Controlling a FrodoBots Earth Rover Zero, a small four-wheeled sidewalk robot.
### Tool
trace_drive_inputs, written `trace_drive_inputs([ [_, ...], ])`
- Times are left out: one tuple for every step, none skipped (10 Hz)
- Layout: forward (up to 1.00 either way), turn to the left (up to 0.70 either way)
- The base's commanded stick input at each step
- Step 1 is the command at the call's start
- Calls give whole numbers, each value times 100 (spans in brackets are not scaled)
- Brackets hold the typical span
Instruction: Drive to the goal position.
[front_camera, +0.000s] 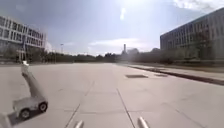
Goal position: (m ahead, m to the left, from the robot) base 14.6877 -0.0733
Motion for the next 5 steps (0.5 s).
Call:
trace_drive_inputs([
  [9, 0],
  [7, 0],
  [7, 0],
  [7, 0],
  [7, 0],
])
